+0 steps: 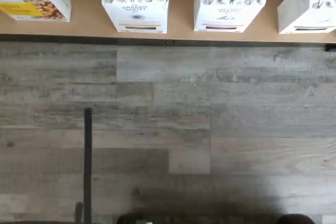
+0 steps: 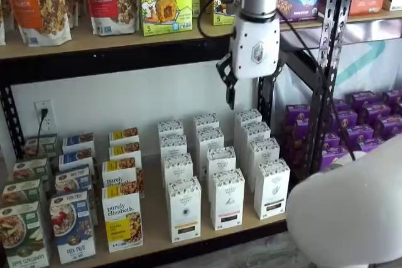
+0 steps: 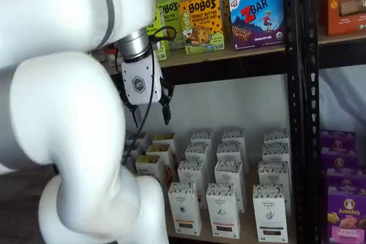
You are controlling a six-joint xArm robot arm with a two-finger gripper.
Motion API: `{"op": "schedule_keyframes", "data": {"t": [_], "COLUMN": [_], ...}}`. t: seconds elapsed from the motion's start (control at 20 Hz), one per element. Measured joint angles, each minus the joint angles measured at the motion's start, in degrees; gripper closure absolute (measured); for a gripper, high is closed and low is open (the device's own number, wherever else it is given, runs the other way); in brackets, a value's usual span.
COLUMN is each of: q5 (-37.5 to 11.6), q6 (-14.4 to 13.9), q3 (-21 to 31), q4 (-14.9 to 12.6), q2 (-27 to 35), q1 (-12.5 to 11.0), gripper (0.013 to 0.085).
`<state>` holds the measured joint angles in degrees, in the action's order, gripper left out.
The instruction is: Pick up the white box with a yellow strip in the middle, on the bottom shelf, the fourth box from the left
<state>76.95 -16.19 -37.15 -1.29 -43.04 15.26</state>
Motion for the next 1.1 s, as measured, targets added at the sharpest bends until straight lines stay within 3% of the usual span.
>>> {"op": "schedule_keyframes", "data": {"t": [0.3, 0.55, 1.1], "q5": [-9.0, -16.4, -28.2], "q6": [-5.7, -6.1, -6.5], "q3": [2.4, 4.1, 5.7], "q4": [-4.6, -2.6, -3.2], "q2": [4.2, 8.1, 17.7], "q1": [3.8, 4.5, 3.9], "gripper": [0.0130, 0.0130, 0.0130]}}
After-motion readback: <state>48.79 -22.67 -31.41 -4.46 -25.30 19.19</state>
